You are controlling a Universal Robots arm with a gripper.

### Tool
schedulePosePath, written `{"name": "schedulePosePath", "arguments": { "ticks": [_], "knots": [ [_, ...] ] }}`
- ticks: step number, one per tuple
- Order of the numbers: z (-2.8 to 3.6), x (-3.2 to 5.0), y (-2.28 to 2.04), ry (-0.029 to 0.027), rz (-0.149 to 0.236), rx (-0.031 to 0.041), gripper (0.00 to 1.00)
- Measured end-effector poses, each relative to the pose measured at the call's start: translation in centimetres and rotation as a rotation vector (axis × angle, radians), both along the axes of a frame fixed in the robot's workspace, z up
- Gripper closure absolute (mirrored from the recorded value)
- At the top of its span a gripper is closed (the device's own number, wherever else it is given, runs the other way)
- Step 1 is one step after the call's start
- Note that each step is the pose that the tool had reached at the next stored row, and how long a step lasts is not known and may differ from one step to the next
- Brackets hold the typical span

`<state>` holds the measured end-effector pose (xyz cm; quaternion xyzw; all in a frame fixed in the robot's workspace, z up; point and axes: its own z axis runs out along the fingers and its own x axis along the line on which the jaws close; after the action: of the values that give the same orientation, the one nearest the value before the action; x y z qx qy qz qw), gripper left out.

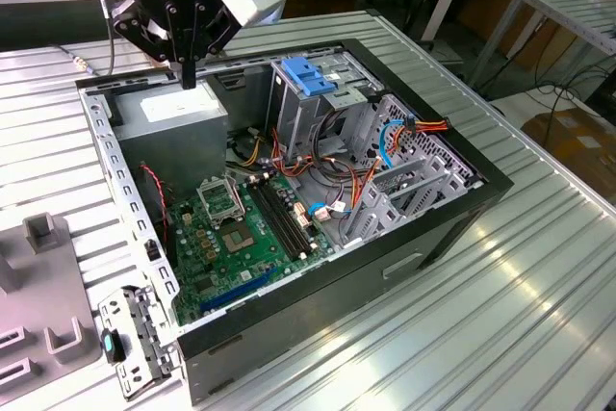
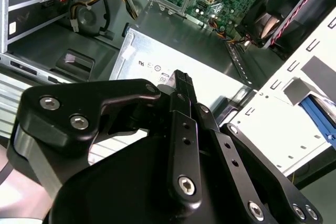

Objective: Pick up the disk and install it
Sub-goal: 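Reach for the disk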

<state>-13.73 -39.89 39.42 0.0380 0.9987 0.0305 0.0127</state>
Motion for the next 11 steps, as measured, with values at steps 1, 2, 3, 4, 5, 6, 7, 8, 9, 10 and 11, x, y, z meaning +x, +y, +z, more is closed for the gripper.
{"name": "schedulePosePath", "arguments": {
  "ticks": [1, 2, 3, 4, 5, 6, 7, 8, 9, 10, 11],
  "knots": [
    [0.0, -0.04, 0.0, 0.0, 0.0, 0.0, 0.89],
    [0.0, -0.07, 0.0, 0.0, 0.0, -0.0001, 0.89],
    [0.0, -0.09, 0.0, 0.0, 0.0, 0.0, 0.89],
    [0.0, -0.12, 0.0, 0.0, 0.0, 0.0, 0.89],
    [0.0, -0.15, 0.0, 0.0, 0.0, 0.0, 0.89],
    [0.0, -0.18, 0.0, 0.0, 0.0, 0.0, 0.89],
    [0.0, -0.2, 0.0, 0.0, 0.0, 0.0, 0.89],
    [0.0, -0.24, 0.0, 0.0, 0.0, 0.0, 0.89],
    [0.0, -0.26, 0.0, 0.0, 0.0, -0.0001, 0.89],
    [0.0, -0.32, 0.0, 0.0, 0.0, 0.0, 0.89],
    [0.0, -0.35, 0.0, 0.0, 0.0, 0.0, 0.89]
  ]
}}
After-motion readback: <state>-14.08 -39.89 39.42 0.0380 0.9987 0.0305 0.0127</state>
